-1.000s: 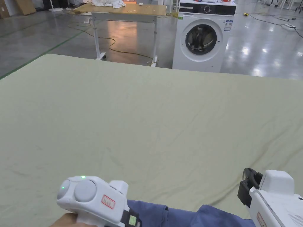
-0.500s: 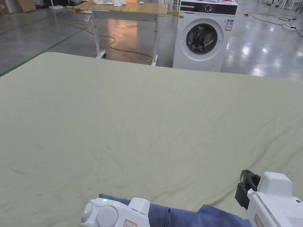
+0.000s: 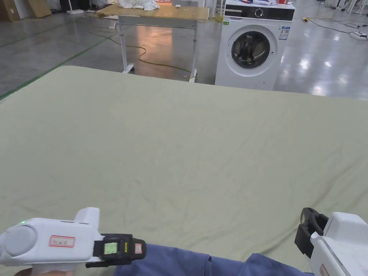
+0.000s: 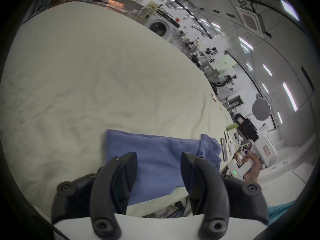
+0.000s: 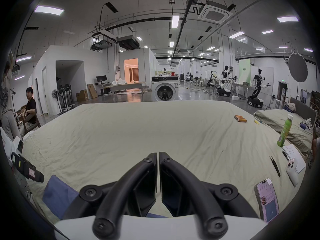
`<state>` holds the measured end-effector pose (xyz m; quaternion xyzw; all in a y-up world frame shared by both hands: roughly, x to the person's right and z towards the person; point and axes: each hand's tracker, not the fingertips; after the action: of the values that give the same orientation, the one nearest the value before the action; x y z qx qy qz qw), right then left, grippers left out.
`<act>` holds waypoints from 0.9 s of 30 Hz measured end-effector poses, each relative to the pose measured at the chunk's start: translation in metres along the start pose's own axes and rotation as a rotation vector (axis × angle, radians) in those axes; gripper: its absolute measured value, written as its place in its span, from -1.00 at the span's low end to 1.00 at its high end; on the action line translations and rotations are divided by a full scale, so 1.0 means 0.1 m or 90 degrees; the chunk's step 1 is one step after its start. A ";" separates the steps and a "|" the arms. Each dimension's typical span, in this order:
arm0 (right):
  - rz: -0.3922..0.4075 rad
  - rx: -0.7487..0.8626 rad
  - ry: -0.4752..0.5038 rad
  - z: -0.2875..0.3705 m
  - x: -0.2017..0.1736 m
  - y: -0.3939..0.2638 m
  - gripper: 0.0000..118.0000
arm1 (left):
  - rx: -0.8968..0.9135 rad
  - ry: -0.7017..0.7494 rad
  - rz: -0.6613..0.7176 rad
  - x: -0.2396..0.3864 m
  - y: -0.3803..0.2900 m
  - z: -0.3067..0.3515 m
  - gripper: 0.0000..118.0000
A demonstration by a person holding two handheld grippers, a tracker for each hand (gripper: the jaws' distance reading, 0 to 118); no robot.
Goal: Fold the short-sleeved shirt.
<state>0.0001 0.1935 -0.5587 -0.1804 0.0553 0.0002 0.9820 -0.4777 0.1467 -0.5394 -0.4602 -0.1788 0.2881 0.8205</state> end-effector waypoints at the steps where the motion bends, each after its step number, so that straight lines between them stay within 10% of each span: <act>1: -0.001 0.000 0.000 0.00 0.00 0.00 -0.98 | -0.004 -0.002 0.009 -0.08 -0.01 0.02 0.02; 13: -0.006 -0.008 0.000 0.03 0.02 -0.05 -0.98 | -0.066 -0.190 0.154 -0.81 -0.39 -0.54 -0.03; 17: -0.009 -0.012 -0.005 0.04 0.03 -0.05 -0.98 | -0.066 -0.188 0.141 -0.86 -0.39 -0.69 -0.74; 27: -0.002 -0.010 -0.010 0.09 0.02 -0.01 -0.98 | -0.034 -0.148 0.061 -0.52 -0.20 -0.27 -0.85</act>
<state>0.0027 0.1954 -0.5506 -0.1883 0.0475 0.0007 0.9810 -0.4967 0.0875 -0.5380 -0.4532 -0.2582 0.3733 0.7672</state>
